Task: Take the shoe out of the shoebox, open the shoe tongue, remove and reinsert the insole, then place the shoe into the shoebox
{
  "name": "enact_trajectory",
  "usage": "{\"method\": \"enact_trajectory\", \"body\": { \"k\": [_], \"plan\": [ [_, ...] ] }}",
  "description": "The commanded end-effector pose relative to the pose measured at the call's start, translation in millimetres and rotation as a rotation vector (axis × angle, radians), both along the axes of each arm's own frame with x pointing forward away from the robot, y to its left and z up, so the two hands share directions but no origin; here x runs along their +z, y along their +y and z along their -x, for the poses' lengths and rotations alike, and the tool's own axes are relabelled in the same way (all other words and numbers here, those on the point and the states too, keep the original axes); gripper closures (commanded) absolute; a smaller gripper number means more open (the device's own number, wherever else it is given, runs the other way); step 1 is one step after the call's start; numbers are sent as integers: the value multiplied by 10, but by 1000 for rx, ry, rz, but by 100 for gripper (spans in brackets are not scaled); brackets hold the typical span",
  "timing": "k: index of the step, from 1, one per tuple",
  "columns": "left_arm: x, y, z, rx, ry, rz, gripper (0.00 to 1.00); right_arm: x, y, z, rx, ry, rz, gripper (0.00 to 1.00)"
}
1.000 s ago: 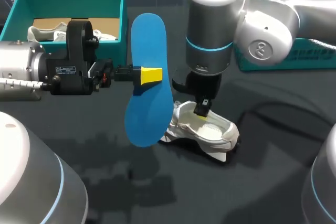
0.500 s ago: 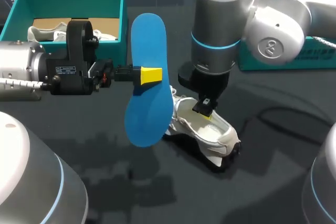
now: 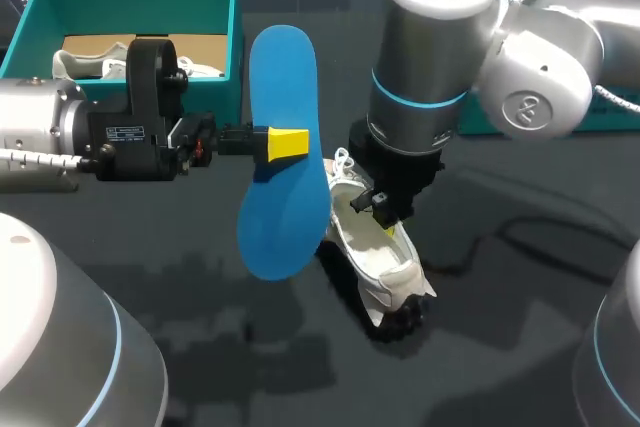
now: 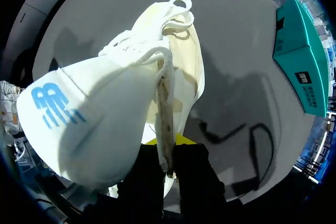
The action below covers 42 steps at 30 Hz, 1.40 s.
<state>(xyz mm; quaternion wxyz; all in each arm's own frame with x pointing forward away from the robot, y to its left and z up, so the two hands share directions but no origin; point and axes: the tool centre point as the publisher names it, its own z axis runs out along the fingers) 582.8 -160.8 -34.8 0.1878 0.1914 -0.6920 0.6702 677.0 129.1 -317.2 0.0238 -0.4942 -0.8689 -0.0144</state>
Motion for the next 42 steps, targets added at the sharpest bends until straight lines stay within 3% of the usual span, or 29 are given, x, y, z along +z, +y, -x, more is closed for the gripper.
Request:
{"method": "enact_trajectory", "body": {
  "k": [1, 6, 14, 42],
  "plan": [
    [-6, -11, 7, 2, 0, 1, 100, 31, -34, 41, -139, -17, 0, 100],
    [-6, -11, 7, 2, 0, 1, 100, 31, -34, 41, -139, -17, 0, 100],
    [-6, -11, 7, 2, 0, 1, 100, -68, 153, -7, -223, -41, 34, 100],
    [-6, -11, 7, 2, 0, 1, 100, -472, 101, -112, -323, 14, -50, 100]
  ]
}}
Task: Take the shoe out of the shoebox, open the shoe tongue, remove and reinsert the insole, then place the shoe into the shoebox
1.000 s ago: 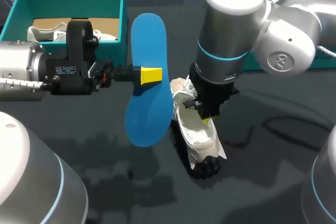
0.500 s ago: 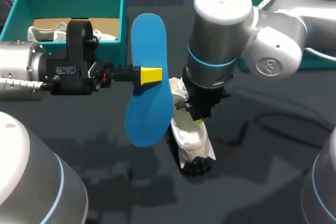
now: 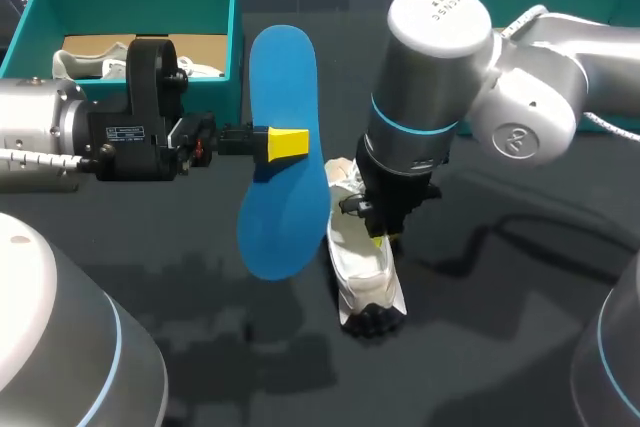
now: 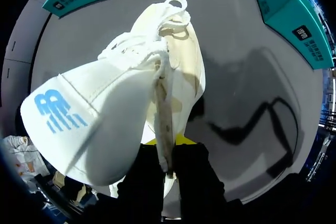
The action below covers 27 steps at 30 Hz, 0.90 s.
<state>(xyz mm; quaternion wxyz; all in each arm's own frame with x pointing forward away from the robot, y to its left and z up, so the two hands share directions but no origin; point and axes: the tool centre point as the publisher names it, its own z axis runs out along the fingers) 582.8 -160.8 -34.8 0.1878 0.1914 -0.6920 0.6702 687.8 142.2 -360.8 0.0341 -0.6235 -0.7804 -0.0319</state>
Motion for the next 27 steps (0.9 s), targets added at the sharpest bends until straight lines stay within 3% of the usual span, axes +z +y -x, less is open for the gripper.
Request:
{"method": "enact_trajectory", "body": {
  "k": [1, 14, 17, 19, 25, 27],
  "plan": [
    [-6, -10, 7, 2, 0, 1, 100, -47, -40, -3, -14, 6, -15, 100],
    [-6, -10, 7, 2, 0, 1, 100, -137, -89, 20, -67, 34, -51, 100],
    [-6, -10, 7, 2, 0, 1, 100, -62, -103, 54, -97, 45, -71, 54],
    [-6, -10, 7, 2, 0, 1, 100, 11, -113, 86, -112, 41, -83, 0],
    [-6, -10, 7, 2, 0, 1, 100, 199, -159, 159, -128, 27, -152, 0],
    [-6, -10, 7, 2, 0, 1, 100, 260, -184, 170, -119, 30, -233, 0]
  ]
}}
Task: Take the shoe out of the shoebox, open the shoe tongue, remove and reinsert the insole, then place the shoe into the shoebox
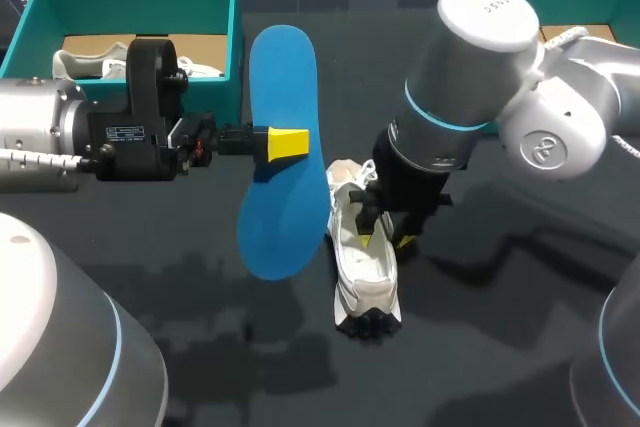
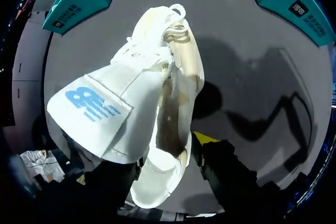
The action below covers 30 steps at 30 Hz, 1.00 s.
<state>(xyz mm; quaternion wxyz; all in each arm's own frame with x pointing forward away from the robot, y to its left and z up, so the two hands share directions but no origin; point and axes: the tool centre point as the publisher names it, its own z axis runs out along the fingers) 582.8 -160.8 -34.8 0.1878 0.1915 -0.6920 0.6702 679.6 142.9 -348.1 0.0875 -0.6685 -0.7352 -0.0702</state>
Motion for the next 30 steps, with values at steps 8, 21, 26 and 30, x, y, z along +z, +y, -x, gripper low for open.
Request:
{"method": "enact_trajectory", "body": {
  "k": [8, 21, 26, 30],
  "plan": [
    [-6, -10, 7, 2, 0, 1, 100, 202, -218, 102, 28, -20, -153, 0],
    [-6, -10, 7, 2, 0, 1, 100, 563, -403, 106, -21, -83, -342, 0],
    [-6, -10, 7, 2, 0, 1, 100, 764, -510, 127, 9, -107, -526, 0],
    [-6, -10, 7, 2, 0, 1, 100, 764, -510, 127, 9, -107, -526, 0]
  ]
}}
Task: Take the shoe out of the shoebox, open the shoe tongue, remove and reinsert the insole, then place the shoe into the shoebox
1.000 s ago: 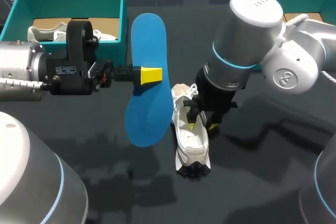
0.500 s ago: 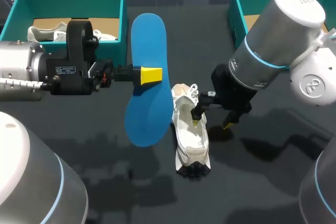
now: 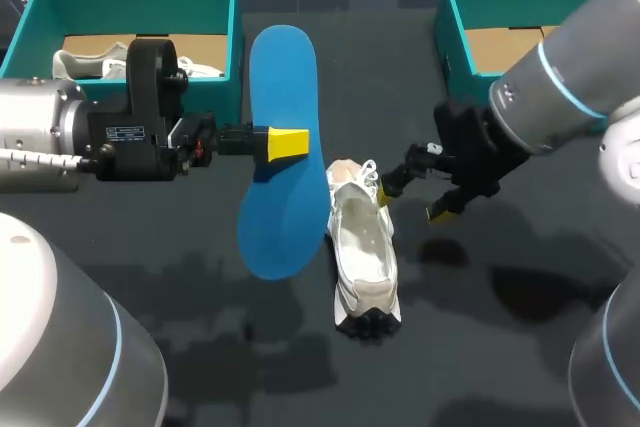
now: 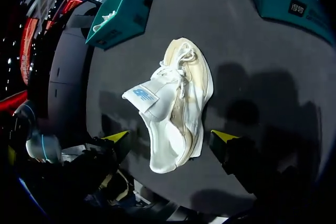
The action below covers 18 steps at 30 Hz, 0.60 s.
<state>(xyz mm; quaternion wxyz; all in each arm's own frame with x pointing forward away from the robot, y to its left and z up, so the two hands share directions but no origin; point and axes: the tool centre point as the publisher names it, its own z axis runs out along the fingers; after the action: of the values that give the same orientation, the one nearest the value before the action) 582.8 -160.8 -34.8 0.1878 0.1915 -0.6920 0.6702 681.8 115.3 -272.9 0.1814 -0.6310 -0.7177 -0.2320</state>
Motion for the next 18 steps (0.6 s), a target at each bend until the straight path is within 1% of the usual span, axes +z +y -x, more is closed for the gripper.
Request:
{"method": "enact_trajectory", "body": {
  "k": [1, 6, 7, 8, 11, 13, 15, 16, 18],
  "plan": [
    [-6, -10, 7, 2, 0, 1, 100, 13, -234, 149, -6, -23, -152, 0],
    [-6, -10, 7, 2, 0, 1, 100, 13, -234, 149, -6, -23, -152, 0],
    [-8, -7, 5, -1, -22, 0, 100, 13, -234, 149, -6, -23, -152, 0],
    [-13, -5, -6, 6, -73, -1, 100, 13, -234, 149, -6, -23, -152, 0],
    [-62, -18, -59, 40, -201, -9, 100, 88, -289, 105, -18, 7, -227, 0],
    [-113, -48, -140, 57, -278, -14, 100, 136, -323, 89, -26, 28, -279, 0],
    [-148, -93, -238, 68, -362, -16, 100, 202, -340, 77, -26, 30, -311, 0],
    [-152, -117, -271, 64, -412, -10, 100, 233, -347, 68, -18, 37, -344, 0],
    [-164, -174, -349, 65, -522, -2, 100, 301, -361, 49, -22, 40, -372, 0]
  ]
}}
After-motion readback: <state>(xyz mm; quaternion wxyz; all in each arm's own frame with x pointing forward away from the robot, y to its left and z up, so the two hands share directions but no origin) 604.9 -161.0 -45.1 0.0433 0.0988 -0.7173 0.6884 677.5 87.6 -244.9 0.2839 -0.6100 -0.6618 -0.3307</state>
